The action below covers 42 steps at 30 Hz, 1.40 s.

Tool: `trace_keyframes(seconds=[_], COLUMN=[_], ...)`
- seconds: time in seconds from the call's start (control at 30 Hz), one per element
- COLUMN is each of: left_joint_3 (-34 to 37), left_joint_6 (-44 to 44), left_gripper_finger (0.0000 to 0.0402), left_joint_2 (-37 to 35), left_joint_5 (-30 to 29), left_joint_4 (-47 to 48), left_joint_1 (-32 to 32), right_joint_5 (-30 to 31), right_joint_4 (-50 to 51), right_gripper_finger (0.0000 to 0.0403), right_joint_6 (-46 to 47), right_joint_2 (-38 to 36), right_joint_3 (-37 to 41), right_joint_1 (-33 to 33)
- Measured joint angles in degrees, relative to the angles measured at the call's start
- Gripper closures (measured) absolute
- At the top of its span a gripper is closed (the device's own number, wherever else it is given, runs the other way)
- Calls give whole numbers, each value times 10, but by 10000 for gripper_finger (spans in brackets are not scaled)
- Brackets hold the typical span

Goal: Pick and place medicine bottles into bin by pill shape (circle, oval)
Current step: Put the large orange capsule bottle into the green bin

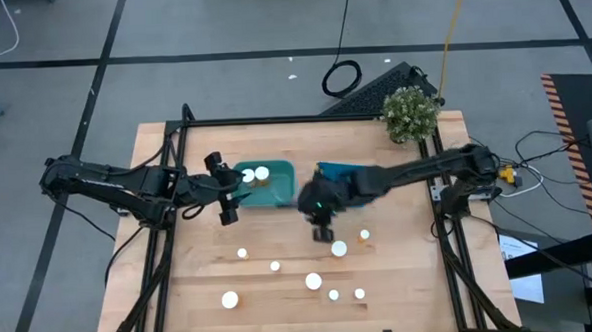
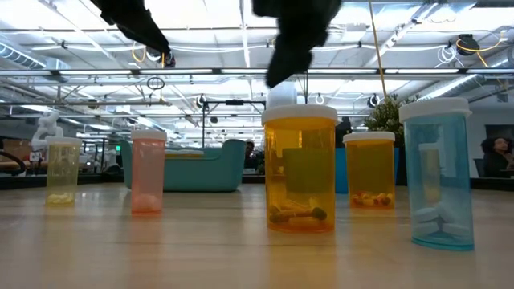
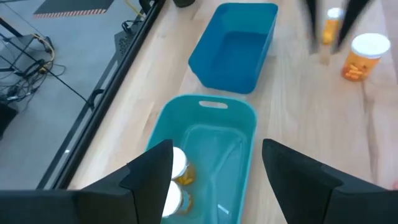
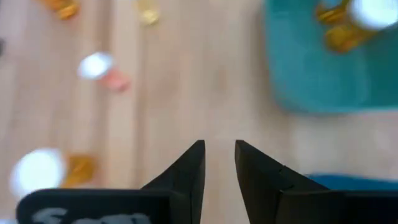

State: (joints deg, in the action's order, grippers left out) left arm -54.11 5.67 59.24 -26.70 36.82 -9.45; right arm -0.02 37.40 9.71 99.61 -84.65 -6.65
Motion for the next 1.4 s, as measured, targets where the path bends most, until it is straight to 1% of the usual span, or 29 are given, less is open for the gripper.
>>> trace_keyframes(seconds=[0.1,0.13,0.2,0.27,0.43,0.53,0.67,0.73,0.8,0.87,1.07,1.27,1.4], left_joint_3=[0,0,0,0,0,0,0,0,0,0,0,0,0], left_joint_6=[5,5,9,9,-4,-24,-47,-54,-57,-57,-76,-102,-105], left_gripper_finger=[151,151,151,151,151,151,151,151,151,151,151,151,151], left_joint_2=[0,0,0,5,30,50,71,81,88,94,100,100,100], left_joint_5=[5,9,13,14,26,30,31,36,46,56,57,58,58], left_joint_4=[-6,-6,-11,-19,-55,-67,-104,-135,-143,-161,-171,-176,-175], left_joint_1=[0,0,-1,-1,-1,-1,0,0,0,0,0,1,1], right_joint_5=[2,11,42,75,151,180,201,223,236,236,193,189,165], right_joint_4=[1,-1,-8,-36,-151,-203,-231,-226,-227,-230,-222,-219,-222], right_gripper_finger=[323,322,316,303,248,209,161,140,120,103,66,49,48], right_joint_6=[38,54,82,106,156,166,166,166,164,164,185,185,182], right_joint_2=[-34,-46,-69,-89,-129,-132,-131,-131,-131,-132,-132,-130,-123], right_joint_3=[40,55,90,128,226,269,297,300,299,298,298,298,298], right_joint_1=[-44,-60,-91,-120,-171,-190,-207,-210,-211,-212,-212,-216,-203])
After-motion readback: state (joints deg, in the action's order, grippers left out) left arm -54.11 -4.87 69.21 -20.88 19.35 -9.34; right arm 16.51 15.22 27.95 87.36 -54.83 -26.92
